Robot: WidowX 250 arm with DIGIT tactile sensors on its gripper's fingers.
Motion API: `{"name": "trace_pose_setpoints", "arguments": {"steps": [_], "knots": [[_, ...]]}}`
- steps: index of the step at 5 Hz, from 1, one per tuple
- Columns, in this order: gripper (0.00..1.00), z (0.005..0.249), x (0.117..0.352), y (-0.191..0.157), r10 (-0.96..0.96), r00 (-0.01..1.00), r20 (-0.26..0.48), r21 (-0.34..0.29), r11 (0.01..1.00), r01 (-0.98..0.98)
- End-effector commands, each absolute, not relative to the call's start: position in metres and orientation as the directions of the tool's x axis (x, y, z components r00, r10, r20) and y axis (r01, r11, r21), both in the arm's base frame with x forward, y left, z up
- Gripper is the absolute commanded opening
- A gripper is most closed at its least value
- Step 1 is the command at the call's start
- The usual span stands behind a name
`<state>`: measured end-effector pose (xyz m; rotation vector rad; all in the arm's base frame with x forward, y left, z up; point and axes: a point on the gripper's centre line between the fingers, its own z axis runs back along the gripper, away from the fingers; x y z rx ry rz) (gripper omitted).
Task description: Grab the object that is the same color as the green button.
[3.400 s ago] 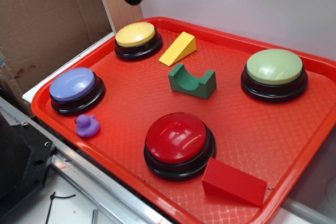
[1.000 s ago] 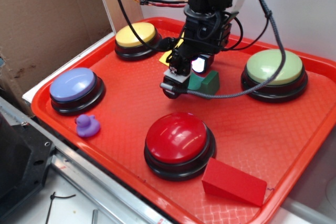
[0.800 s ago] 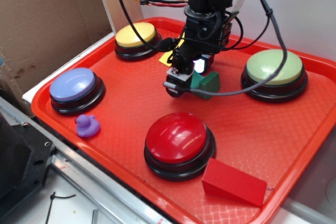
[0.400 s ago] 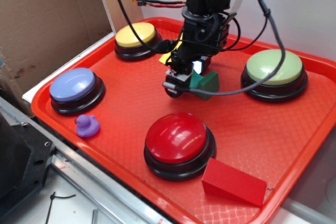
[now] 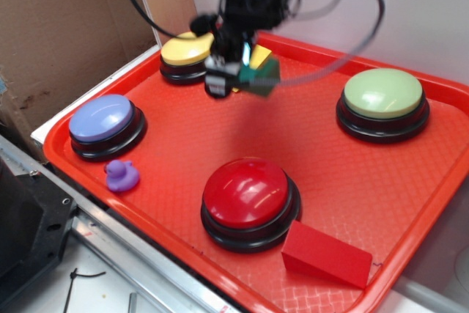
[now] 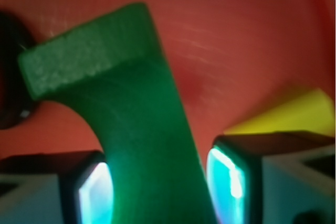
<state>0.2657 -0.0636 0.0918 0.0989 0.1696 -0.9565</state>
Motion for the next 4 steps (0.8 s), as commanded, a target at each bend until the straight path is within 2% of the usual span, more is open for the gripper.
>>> {"name": "trace_pose_setpoints", "arguments": {"steps": [1,2,3,4], "knots": [[0.0,0.205,0.209,-0.05,-0.44,0.896,0.062,0.014,0.898,0.44],[0.0,0.254,0.202,-0.053,-0.208,0.972,0.108,-0.004,0.978,0.209],[0.0,0.301,0.2,-0.054,-0.222,0.969,0.104,0.018,0.975,0.222],[0.0,0.293,0.202,-0.054,-0.228,0.971,0.075,0.05,0.973,0.225]]}}
